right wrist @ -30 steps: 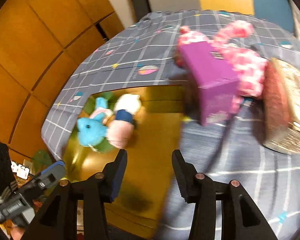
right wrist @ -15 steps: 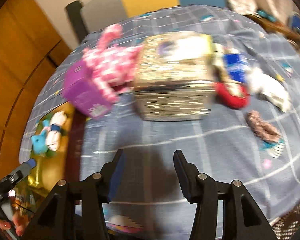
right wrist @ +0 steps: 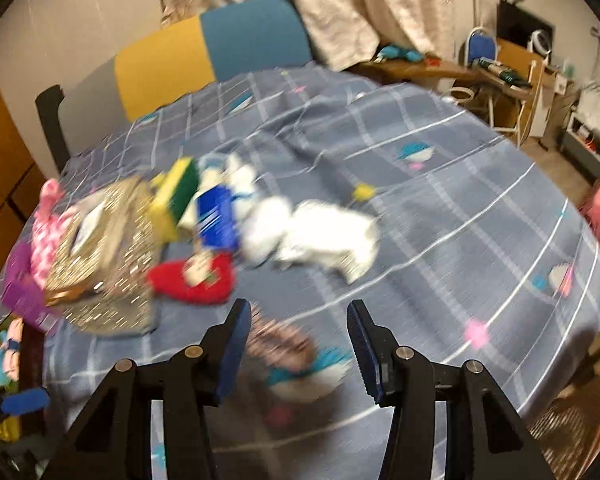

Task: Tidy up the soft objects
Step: 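Move the left tool to the brown scrunchie while the right tool approaches the white packet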

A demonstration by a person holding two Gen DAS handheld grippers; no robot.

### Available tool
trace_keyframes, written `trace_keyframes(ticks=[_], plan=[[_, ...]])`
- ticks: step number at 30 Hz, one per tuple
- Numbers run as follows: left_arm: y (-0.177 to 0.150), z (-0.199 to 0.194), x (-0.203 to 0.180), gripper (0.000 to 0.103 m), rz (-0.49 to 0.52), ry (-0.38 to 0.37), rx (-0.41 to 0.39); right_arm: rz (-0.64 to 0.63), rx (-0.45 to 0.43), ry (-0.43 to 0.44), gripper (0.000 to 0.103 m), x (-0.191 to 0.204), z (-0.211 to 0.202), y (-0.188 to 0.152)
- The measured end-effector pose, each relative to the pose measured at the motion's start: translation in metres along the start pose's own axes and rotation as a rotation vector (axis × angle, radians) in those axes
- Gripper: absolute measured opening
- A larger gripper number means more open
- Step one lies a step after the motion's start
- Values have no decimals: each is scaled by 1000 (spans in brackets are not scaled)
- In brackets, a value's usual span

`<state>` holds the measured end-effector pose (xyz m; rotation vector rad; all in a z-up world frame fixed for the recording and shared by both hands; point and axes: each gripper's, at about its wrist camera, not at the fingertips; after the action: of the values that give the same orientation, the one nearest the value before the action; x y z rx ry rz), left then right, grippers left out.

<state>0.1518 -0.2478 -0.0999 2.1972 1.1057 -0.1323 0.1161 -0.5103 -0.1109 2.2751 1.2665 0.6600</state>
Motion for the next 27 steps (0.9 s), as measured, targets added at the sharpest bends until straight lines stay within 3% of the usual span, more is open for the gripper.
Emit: trace_keyframes(ticks=[4, 9, 13, 17, 20, 23, 27], plan=[[24, 44, -24, 75, -18, -44, 59, -43, -84, -58, 54, -24, 7, 21], [57, 98, -40, 75, -99, -17, 97, -111, -187, -169, 55, -43, 14, 28], [76, 146, -41, 75, -193, 8, 178, -21, -182, -98, 56, -58, 14, 35], [82, 180, -41, 75, -275, 45, 245, 5, -203, -96, 58, -62, 13, 38], [86, 196, -43, 78, -269, 108, 264, 15, -187, -61, 58, -60, 14, 37], [92, 202, -54, 75, -172, 159, 241, 10, -180, -39, 58, -58, 14, 36], [84, 202, -63, 30, 2, 246, 215, 35, -140, -10, 62, -61, 20, 35]])
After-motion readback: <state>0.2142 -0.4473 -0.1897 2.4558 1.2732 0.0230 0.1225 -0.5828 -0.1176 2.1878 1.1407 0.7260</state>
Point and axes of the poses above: each gripper's, at about its wrist camera, not at the fingertips, and z roughly the way its jaws point, x to its left, y to its top, and after that the axes turned 4 degrees about z, right-handed
